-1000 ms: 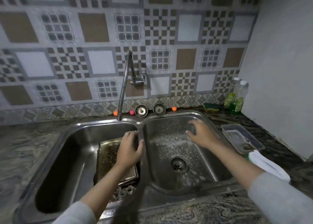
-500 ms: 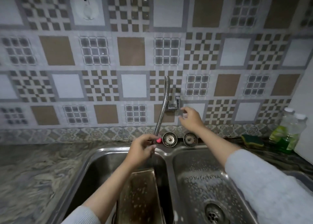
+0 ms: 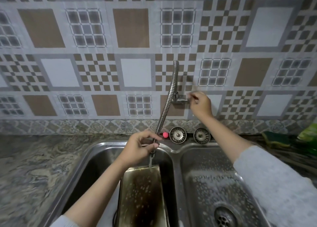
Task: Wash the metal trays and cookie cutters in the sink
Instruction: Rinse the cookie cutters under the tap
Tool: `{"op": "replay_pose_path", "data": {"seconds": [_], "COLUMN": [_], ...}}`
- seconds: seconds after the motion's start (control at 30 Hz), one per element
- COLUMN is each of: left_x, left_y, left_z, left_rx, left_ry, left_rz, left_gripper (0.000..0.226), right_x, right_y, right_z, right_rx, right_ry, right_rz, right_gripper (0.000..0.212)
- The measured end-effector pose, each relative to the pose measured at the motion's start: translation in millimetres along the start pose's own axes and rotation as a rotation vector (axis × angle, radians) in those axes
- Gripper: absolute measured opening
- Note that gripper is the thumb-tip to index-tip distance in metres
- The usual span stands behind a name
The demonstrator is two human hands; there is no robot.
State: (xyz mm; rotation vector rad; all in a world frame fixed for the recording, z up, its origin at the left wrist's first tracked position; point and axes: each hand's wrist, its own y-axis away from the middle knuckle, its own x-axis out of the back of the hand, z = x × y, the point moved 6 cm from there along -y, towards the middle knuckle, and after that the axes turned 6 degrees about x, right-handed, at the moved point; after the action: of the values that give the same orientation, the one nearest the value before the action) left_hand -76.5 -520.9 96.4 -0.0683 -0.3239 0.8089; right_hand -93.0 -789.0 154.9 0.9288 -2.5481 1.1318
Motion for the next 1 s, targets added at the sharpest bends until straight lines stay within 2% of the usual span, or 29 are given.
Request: {"op": "replay_pose_path", "data": {"seconds": [0.1,0.23,0.3,0.37,0.43,0.53,0.63,0.73,0.8,0.87,1.0], "left_x": [5.3,18.6,18.9,15.3,11.9,5.0,-0.5,-8.1,-13.0,-16.2,-17.6], "left_y": [-4.9,-9.6,-8.0,-3.3,6.5,32.9,68.2,104.3,125.0,138.3,149.2], "left_z": [-6.1,-9.8,-9.2,-8.5,-10.9,-29.2,-78.0,-140.5,-171.1,-191.0,-214.9], "left_rx": [0.022,0.008,-0.004,0.000,-0.014,-0.013,0.118,0.326,0.453,0.534,0.649], "left_ry": [-0.011,-0.046,-0.056,-0.049,-0.039,-0.028,-0.127,-0.256,-0.266,-0.300,-0.352], "left_rz": [0.019,0.080,0.088,0.075,0.063,0.066,0.050,-0.067,-0.152,-0.194,-0.229], "left_gripper": [0.020,0.028,0.027,0.032,0.042,0.038,0.038,0.040,0.042,0.042,0.043], "right_x": [2.2,1.9,0.7,-7.3,-26.8,-55.6,-77.0,-101.4,-116.3,-129.6,-150.1], "right_y": [26.6,49.8,70.2,106.6,156.1,237.5,308.6,366.1,390.0,403.6,421.0], "right_z": [0.4,-6.3,-19.8,-36.5,-43.7,-39.8,-37.5,-42.8,-47.2,-53.6,-57.0], "right_rx": [0.089,0.114,0.158,0.210,0.204,0.129,-0.009,-0.100,-0.052,0.086,0.304], "right_ry": [0.093,0.232,0.295,0.255,0.174,0.133,0.116,0.154,0.241,0.323,0.544], "right_rz": [-0.066,-0.193,-0.188,-0.217,-0.394,-0.720,-1.021,-1.323,-1.444,-1.511,-1.606], "right_gripper": [0.021,0.041,0.049,0.046,0.037,0.032,0.036,0.047,0.057,0.063,0.057]}}
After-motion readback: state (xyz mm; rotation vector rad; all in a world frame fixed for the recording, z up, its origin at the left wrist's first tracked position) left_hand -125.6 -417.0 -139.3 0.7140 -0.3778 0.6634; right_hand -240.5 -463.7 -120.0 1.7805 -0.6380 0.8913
